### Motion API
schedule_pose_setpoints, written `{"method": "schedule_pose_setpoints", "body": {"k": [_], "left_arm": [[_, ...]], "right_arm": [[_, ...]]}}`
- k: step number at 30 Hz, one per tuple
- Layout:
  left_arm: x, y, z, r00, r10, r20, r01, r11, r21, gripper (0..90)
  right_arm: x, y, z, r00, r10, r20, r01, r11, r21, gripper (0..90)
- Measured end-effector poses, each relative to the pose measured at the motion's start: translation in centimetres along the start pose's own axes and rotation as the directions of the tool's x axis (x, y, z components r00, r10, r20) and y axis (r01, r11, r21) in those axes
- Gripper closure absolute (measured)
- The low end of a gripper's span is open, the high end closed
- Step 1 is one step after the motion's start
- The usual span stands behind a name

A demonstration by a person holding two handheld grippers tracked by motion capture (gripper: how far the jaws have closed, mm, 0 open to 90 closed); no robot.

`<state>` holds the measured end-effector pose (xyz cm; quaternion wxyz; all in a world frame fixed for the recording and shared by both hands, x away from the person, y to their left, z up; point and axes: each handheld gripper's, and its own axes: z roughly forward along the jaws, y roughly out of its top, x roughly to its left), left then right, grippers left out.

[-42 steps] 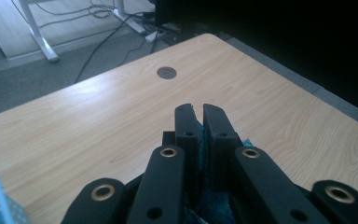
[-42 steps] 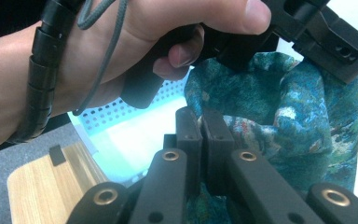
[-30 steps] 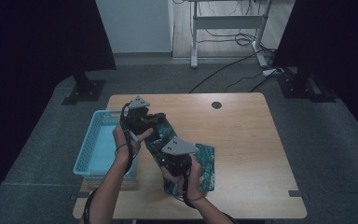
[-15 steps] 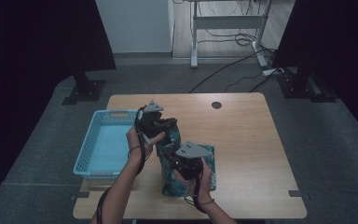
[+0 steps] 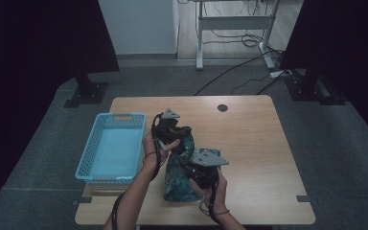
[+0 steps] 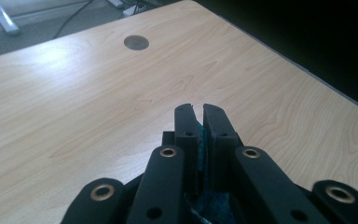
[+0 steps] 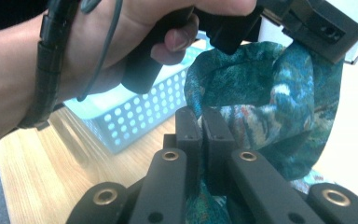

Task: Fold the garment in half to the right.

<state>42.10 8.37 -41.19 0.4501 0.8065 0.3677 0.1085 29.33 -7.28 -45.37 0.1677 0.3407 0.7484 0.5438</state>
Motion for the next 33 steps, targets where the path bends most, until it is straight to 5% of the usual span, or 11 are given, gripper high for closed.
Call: {"method": "schedule_pose_setpoints", "body": {"k": [15, 33], "left_arm": [[0.9, -0.7, 1.7, 0.9991, -0.04, -0.013, 0.041, 0.9988, 0.029, 84.8], [1.0, -0.3, 2.2, 0.9982, -0.047, -0.037, 0.049, 0.9983, 0.033, 84.4]], "right_arm": [[-0.5, -2.1, -0.1, 0.9996, 0.027, 0.005, -0.027, 0.999, 0.034, 86.9], [-1.3, -2.4, -0.3, 0.9983, 0.058, 0.01, -0.058, 0.998, 0.035, 86.8]]}}
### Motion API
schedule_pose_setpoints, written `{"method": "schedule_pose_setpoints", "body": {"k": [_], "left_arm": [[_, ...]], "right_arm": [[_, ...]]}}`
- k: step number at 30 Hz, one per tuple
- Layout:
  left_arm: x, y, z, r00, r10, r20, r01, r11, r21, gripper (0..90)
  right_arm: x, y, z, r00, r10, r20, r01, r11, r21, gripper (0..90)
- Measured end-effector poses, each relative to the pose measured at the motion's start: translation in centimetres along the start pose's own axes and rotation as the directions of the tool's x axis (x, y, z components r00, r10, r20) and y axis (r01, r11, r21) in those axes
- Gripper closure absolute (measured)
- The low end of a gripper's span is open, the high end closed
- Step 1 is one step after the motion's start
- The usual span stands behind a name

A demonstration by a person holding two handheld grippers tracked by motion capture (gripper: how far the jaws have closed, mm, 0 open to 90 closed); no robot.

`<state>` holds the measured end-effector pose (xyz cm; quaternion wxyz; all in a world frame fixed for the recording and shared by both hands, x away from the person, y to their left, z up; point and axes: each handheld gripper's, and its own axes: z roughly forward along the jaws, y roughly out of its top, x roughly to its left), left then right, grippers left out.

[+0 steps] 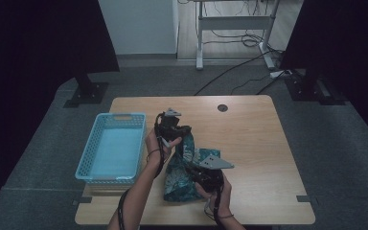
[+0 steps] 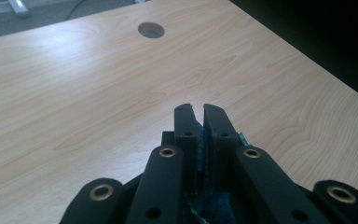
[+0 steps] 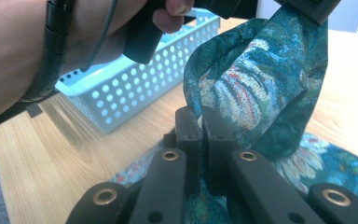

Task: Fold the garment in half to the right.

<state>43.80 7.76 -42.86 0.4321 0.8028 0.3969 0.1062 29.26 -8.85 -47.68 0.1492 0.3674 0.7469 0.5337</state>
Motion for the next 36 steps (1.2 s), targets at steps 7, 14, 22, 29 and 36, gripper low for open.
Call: {"method": "schedule_pose_setpoints", "body": {"k": [7, 14, 22, 29, 36], "left_arm": [[-0.6, -0.5, 1.6, 0.9997, -0.006, 0.023, 0.006, 1.0, 0.005, 84.4], [-1.6, -0.9, 3.0, 0.9991, 0.0, 0.041, 0.0, 0.9999, 0.015, 84.3], [-2.1, -1.7, 4.4, 0.9994, -0.007, 0.035, 0.006, 0.9995, 0.032, 83.4], [-2.9, -2.2, 6.1, 0.9992, -0.007, 0.039, 0.005, 0.999, 0.044, 82.4], [-3.5, -3.0, 8.1, 0.9992, -0.014, 0.038, 0.011, 0.9976, 0.068, 81.4]], "right_arm": [[-1.2, -1.2, -0.6, 0.9995, 0.005, 0.032, -0.006, 1.0, 0.028, 86.7], [-2.0, -2.2, -1.2, 0.9983, 0.002, 0.058, -0.006, 0.998, 0.06, 86.7], [-2.3, -3.6, -1.0, 0.9974, 0.002, 0.073, -0.01, 0.994, 0.108, 86.4], [-3.2, -4.8, -1.5, 0.995, 0.029, 0.096, -0.042, 0.99, 0.133, 86.3], [-4.1, -6.0, -2.1, 0.9917, 0.065, 0.111, -0.082, 0.985, 0.153, 85.9]]}}
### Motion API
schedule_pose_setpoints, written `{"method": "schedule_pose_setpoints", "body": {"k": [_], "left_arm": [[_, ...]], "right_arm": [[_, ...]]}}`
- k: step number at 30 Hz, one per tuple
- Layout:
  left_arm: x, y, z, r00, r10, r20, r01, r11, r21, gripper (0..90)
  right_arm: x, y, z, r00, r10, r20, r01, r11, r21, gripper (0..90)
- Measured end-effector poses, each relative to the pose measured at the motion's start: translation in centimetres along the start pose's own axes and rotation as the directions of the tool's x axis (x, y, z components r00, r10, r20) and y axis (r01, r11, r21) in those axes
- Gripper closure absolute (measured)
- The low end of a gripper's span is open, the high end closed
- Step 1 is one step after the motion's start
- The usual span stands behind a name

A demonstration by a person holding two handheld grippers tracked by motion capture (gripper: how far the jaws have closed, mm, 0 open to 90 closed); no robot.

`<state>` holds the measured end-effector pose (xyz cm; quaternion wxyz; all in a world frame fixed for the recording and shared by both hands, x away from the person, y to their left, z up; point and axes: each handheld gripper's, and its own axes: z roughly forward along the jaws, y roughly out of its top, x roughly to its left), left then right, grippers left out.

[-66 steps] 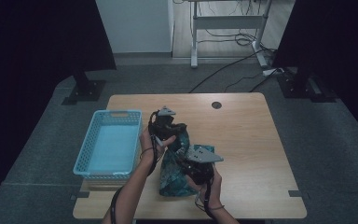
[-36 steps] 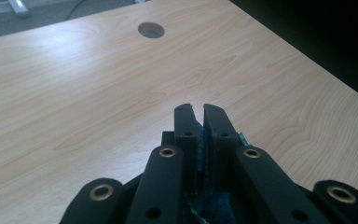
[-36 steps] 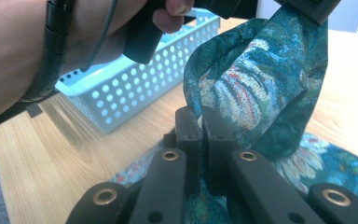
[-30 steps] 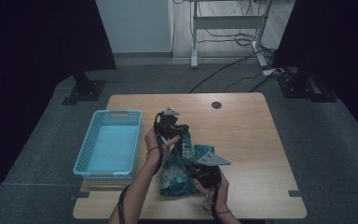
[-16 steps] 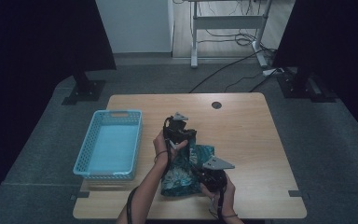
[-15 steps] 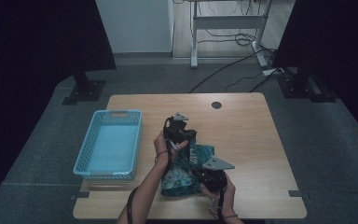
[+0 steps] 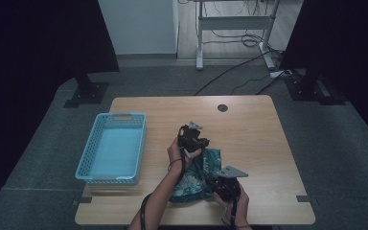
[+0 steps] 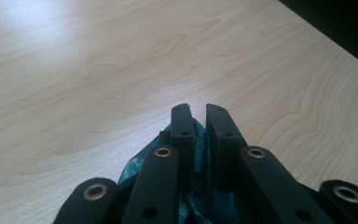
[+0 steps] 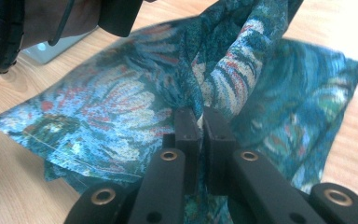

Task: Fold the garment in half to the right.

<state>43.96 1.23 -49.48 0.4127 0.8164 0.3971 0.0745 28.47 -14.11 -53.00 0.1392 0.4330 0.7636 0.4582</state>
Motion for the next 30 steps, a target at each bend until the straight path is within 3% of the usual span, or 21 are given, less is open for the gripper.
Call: {"method": "schedule_pose_setpoints", "body": {"k": [13, 20, 26, 30], "left_arm": [[-1.6, -0.3, 1.1, 0.9996, 0.028, 0.004, -0.028, 0.9996, 0.012, 80.8], [-1.7, -0.7, 2.3, 0.9999, 0.012, 0.007, -0.012, 0.9997, 0.023, 79.2], [-1.9, -0.8, 2.8, 0.9999, 0.013, 0.005, -0.013, 0.9995, 0.03, 77.1], [-2.1, -0.9, 3.0, 0.9999, 0.014, 0.006, -0.014, 0.9995, 0.028, 72.7]], "right_arm": [[-1.0, -1.7, -0.2, 0.9986, 0.051, 0.013, -0.051, 0.999, 0.02, 83.0], [-1.2, -2.2, -0.1, 0.998, 0.061, 0.016, -0.061, 0.998, 0.033, 80.9], [-1.2, -2.3, -0.5, 0.9987, 0.04, 0.032, -0.041, 0.999, 0.036, 74.3], [-1.2, -2.5, -0.6, 0.9972, 0.039, 0.064, -0.041, 0.999, 0.029, 62.8]]}}
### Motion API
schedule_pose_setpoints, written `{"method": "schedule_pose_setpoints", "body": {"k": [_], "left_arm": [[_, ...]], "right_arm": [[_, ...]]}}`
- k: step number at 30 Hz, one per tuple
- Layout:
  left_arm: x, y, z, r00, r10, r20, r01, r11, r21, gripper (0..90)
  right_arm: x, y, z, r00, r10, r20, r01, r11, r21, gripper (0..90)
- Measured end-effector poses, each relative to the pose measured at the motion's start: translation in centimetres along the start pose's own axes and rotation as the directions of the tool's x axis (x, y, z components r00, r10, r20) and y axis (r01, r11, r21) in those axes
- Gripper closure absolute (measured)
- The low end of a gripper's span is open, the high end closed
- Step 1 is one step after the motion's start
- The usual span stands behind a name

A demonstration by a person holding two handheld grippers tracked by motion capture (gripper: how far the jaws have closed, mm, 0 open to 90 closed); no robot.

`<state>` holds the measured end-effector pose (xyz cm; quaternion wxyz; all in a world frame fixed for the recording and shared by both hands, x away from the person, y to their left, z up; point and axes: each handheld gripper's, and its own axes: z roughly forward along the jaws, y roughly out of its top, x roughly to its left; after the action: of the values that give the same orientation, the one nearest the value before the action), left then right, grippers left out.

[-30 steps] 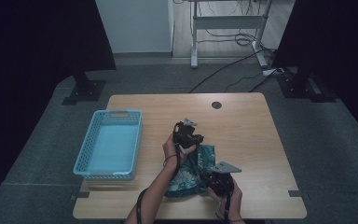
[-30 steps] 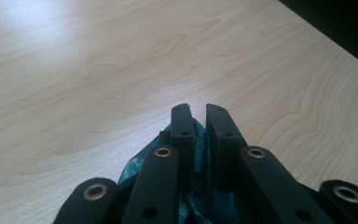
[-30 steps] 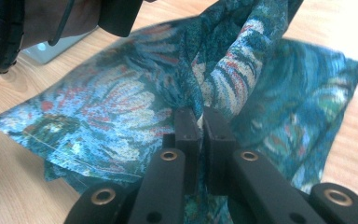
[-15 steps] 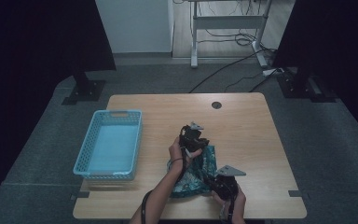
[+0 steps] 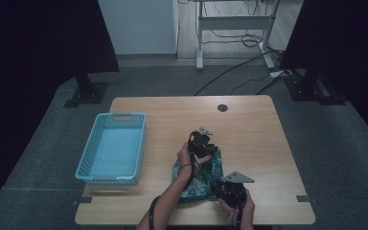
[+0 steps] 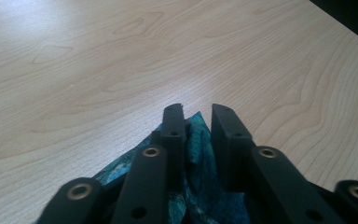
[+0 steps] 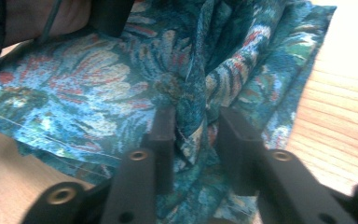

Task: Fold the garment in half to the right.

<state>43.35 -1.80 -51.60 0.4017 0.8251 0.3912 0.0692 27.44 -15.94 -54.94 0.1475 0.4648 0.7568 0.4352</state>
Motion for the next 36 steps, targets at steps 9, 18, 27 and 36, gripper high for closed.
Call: {"method": "schedule_pose_setpoints", "body": {"k": [9, 18, 27, 36], "left_arm": [[-0.2, 0.6, -3.9, 0.9995, 0.027, -0.016, -0.029, 0.9922, -0.121, 49.9], [0.2, -0.8, -8.6, 0.9983, 0.04, -0.043, -0.047, 0.9858, -0.161, 47.0], [0.6, -3.8, -10.0, 0.9965, 0.047, -0.069, -0.057, 0.9871, -0.15, 46.2], [0.6, -6.6, -11.7, 0.9969, 0.055, -0.056, -0.062, 0.9887, -0.137, 45.3]], "right_arm": [[-0.6, -0.4, -1.1, 0.997, -0.007, 0.077, 0.006, 1.0, 0.006, 40.2], [-0.5, 0.2, -1.9, 0.9961, -0.033, 0.082, 0.035, 0.999, -0.024, 32.1], [0.8, 2.6, -1.2, 0.9932, -0.117, 0.004, 0.116, 0.989, -0.089, 30.4], [0.5, 1.1, -0.3, 0.9782, -0.206, -0.023, 0.206, 0.978, -0.01, 65.4]]}}
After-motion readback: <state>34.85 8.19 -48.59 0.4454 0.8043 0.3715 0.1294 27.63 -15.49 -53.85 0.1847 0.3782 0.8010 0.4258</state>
